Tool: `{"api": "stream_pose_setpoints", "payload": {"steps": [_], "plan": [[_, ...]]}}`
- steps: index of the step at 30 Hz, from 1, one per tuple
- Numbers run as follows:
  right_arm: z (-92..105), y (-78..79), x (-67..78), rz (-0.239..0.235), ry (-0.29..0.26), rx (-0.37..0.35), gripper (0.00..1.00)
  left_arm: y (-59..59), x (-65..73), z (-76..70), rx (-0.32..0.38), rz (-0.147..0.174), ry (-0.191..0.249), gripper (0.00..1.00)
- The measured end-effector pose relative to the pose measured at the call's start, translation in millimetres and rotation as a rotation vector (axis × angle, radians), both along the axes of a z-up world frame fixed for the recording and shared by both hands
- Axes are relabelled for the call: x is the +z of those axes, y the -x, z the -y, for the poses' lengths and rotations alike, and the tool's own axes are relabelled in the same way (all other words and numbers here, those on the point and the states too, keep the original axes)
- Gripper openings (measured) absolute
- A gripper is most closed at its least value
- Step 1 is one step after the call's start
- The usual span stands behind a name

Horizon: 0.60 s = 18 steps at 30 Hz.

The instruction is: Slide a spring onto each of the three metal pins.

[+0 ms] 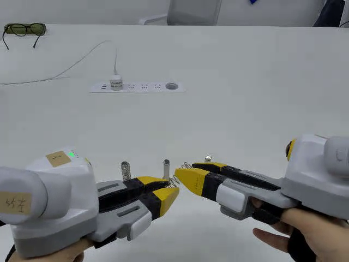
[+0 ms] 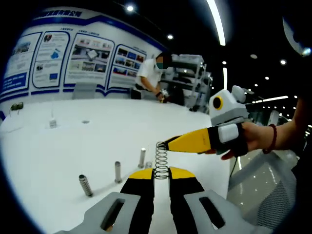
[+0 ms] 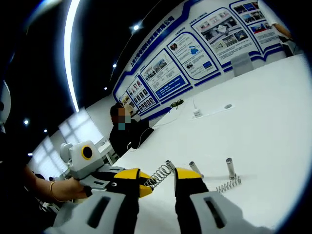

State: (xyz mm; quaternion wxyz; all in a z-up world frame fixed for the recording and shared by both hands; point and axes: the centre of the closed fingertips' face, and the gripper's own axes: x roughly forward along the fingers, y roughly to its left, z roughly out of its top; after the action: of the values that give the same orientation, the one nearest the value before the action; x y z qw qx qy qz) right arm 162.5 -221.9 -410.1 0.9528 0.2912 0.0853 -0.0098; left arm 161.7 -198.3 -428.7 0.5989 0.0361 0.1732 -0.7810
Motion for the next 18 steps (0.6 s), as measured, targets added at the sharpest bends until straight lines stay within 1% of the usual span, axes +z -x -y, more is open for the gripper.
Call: {"api": "stream_pose_setpoints", "payload": {"steps": [5, 9, 14, 18], "plan": [[-3.6, -4.6, 6.1, 0.027, -0.046, 0.002, 0.26, 2.7, 10.6, -1.5, -0.001, -0.002, 0.043, 0.10], [-4.8, -6.8, 10.3, 0.052, -0.087, 0.005, 0.22, 2.9, 15.9, -1.9, -0.004, -0.003, 0.066, 0.10], [-4.7, -7.3, 13.3, 0.070, -0.116, 0.004, 0.17, 2.2, 18.4, -3.2, -0.004, -0.005, 0.077, 0.10], [-7.3, -7.8, 15.9, 0.090, -0.127, 0.020, 0.13, 2.5, 16.9, -4.3, -0.009, 0.018, 0.072, 0.10]]}}
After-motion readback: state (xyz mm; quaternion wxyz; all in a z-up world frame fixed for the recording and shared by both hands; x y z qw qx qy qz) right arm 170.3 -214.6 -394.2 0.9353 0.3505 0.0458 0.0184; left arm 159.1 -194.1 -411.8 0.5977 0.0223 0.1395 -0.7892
